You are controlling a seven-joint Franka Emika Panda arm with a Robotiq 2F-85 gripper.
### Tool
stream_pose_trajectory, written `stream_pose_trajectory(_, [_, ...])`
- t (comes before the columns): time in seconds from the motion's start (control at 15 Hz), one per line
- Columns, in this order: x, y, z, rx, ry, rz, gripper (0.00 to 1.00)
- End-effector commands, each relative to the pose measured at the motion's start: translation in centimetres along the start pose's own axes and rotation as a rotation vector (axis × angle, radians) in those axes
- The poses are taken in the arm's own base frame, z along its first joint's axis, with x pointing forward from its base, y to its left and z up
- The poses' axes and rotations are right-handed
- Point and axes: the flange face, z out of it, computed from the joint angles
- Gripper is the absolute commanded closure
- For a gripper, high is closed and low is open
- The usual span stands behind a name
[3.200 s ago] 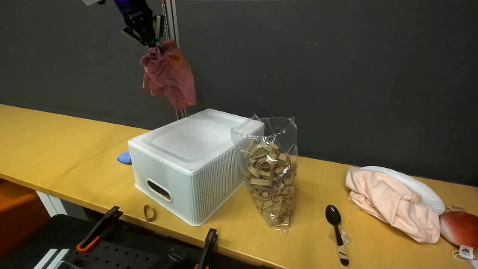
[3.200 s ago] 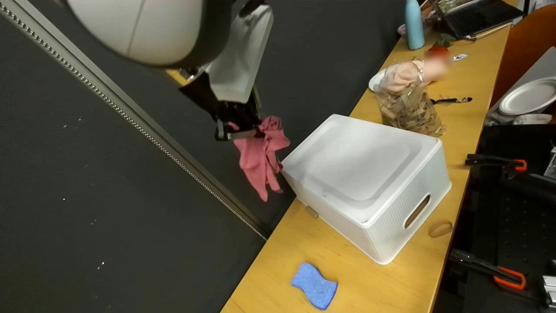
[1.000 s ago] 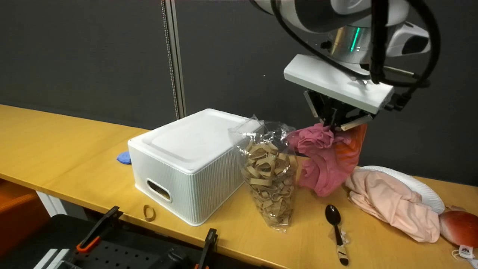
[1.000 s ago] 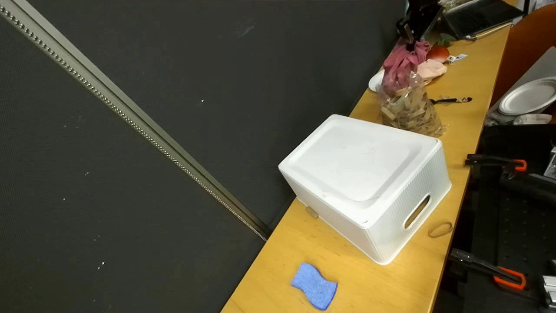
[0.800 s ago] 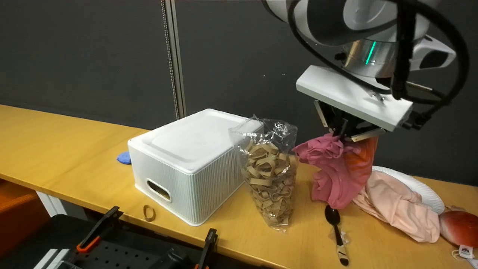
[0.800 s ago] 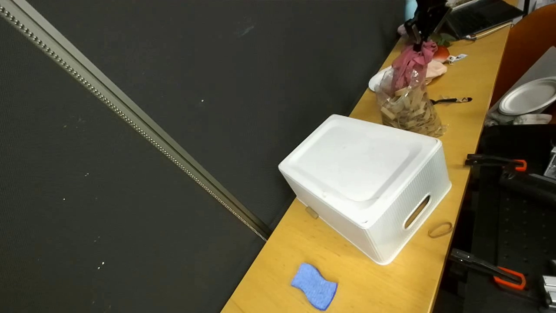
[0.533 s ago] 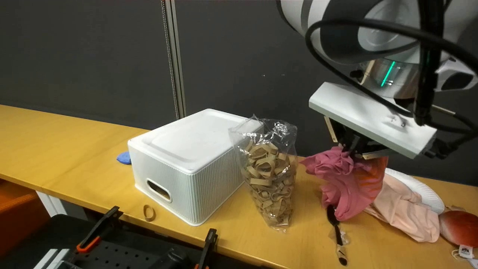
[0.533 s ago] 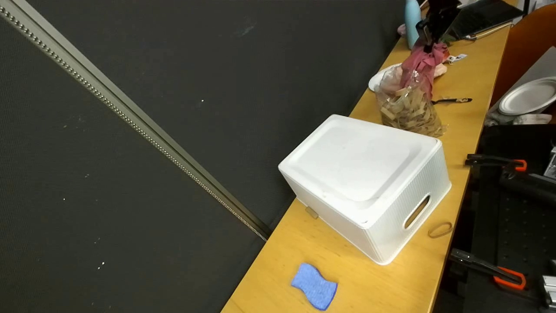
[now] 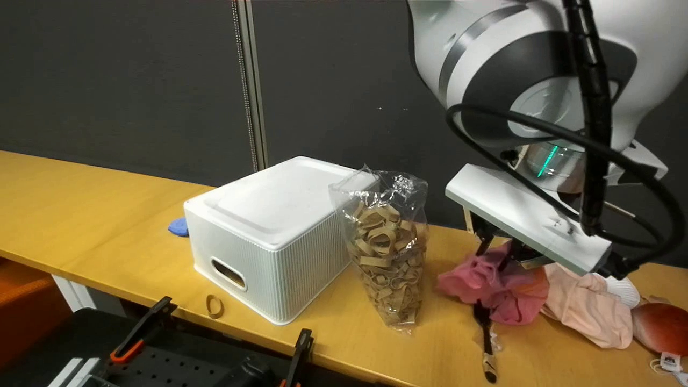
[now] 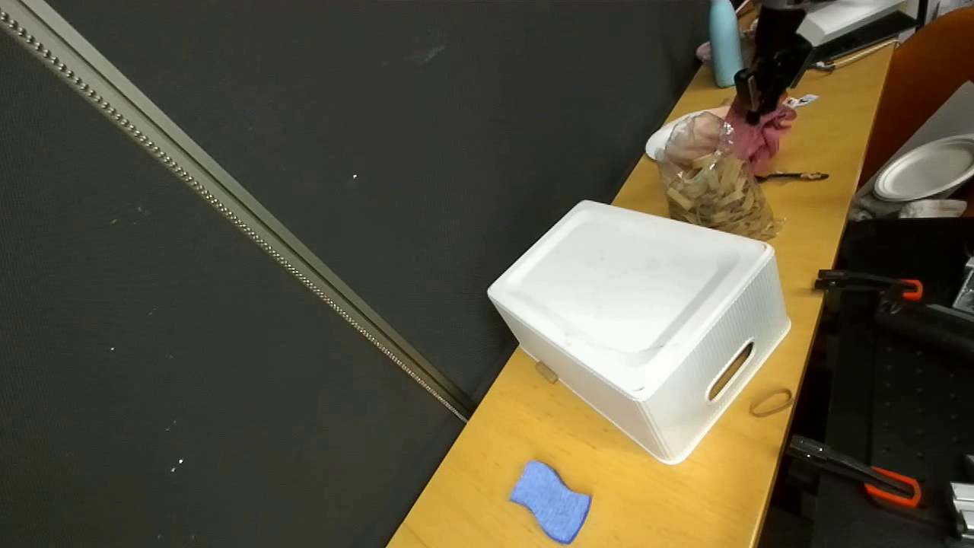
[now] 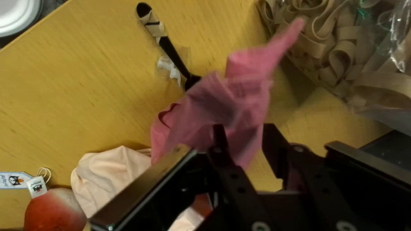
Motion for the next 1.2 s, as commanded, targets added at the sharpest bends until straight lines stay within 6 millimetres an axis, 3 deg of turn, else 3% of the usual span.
stream_pose_trajectory(0.0, [1.0, 0.2, 0.3, 0.004, 0.028, -0.010, 0.34])
stream_pose_trajectory(0.27, [1.1, -1.2, -1.6, 0.011, 0.041, -0.035, 0.05])
stream_pose_trajectory(0.47, [1.4, -5.0, -5.8, 0.011, 0.076, -0.088, 0.00])
stream_pose_trajectory(0.73, [2.1, -13.6, -11.0, 0.059, 0.141, -0.229, 0.00])
stream_pose_trajectory(1.13, [-0.9, -31.2, -15.0, 0.152, 0.105, -0.543, 0.00])
